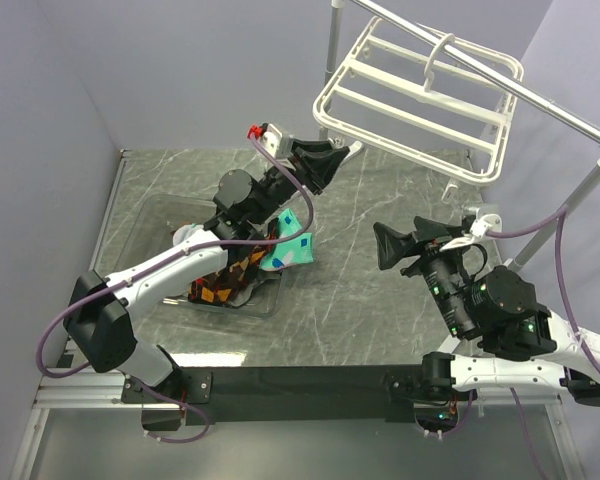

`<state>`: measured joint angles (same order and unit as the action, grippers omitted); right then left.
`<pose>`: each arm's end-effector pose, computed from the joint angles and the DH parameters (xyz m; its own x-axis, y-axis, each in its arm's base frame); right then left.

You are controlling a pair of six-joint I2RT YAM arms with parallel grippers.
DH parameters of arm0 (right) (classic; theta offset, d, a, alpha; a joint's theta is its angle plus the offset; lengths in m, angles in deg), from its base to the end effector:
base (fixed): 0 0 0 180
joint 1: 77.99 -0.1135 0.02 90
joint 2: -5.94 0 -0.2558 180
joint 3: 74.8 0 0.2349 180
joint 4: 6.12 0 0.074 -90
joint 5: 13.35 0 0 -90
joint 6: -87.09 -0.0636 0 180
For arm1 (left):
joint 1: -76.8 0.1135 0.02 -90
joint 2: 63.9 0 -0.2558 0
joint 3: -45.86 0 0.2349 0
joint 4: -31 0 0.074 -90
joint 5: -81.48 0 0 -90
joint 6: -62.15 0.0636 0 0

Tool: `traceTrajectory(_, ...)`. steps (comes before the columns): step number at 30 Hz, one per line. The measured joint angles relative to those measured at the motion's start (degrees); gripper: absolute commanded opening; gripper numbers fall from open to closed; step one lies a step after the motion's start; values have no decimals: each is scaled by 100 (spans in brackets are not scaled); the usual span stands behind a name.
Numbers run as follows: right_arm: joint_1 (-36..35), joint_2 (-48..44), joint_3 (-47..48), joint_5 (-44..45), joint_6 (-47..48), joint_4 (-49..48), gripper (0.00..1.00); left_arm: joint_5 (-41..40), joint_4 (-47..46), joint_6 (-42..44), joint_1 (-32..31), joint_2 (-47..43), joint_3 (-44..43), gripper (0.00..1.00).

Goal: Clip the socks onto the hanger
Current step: Open the clamp at the hanger.

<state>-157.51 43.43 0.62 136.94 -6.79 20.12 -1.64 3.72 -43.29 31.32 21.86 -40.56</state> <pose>0.0735 0.0938 0.4350 0.0143 0.2615 -0.9651 -0.3344 0.9109 0.2418 0.2450 -0.2600 0.4356 0.1085 -0.4873 -0.8665 0.8413 0.5093 -0.1811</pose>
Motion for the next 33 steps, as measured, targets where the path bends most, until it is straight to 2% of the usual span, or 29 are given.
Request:
traceTrajectory(4,0,59,0,-210,85,-282,88,94,-70,26,0,0,74,21)
traceTrajectory(10,0,518,138,-529,407,-848,88,203,-109,59,0,-7,238,18)
traceTrajectory(17,66,1510,581,-398,903,-1563,88,352,-101,98,0,-205,393,18)
traceTrajectory(21,625,1674,763,-868,551,-1410,88,431,-85,96,0,-404,463,17)
traceTrajectory(25,1303,1816,1351,-1399,52,-1261,88,442,20,72,0,-577,487,17)
traceTrajectory(33,1521,2280,2098,-2107,-254,-1263,88,533,417,52,0,-664,483,17)
